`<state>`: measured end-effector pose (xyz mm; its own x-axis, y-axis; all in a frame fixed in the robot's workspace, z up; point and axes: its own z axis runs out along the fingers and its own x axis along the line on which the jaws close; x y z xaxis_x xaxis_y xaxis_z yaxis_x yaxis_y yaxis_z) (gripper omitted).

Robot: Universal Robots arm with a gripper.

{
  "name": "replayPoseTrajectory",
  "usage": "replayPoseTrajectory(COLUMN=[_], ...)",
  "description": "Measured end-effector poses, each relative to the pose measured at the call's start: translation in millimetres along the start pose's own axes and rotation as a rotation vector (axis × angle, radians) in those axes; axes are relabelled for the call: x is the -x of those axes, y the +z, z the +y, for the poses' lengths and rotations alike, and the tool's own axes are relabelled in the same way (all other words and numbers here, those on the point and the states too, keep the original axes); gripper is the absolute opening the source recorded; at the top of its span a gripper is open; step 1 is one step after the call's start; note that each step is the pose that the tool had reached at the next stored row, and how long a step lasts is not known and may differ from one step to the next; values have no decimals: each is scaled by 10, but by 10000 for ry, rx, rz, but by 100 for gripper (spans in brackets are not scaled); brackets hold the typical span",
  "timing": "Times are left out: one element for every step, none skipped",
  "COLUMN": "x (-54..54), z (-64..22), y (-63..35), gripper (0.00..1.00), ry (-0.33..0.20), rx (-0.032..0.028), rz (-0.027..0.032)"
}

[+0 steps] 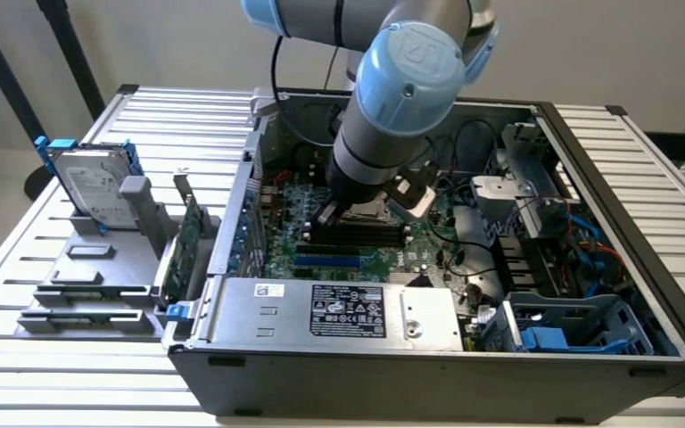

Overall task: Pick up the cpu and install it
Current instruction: 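Install the second cpu locking lever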

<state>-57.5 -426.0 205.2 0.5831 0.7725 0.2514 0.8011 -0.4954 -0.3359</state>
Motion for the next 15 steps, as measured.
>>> replayPoseTrajectory(x=[1,2,3,4,5,6,7,9,10,12,14,15,17,19,22], z=[0,0,-2,-4,-6,-9,-10,-10,-8,-6,-4,-2,-1,0,0], y=[9,18,27,37,47,55,63,71,78,86,94,100,106,111,116], gripper=[11,11,11,11,11,11,11,11,11,11,11,11,11,11,11], ry=[-2,-3,-4,-6,-8,-8,-9,-10,-12,-14,-17,-19,-23,-25,-27], rx=[5,9,13,16,18,20,22,23,24,28,35,41,47,52,57], rz=[1,2,3,5,7,8,10,10,11,13,18,21,26,28,31])
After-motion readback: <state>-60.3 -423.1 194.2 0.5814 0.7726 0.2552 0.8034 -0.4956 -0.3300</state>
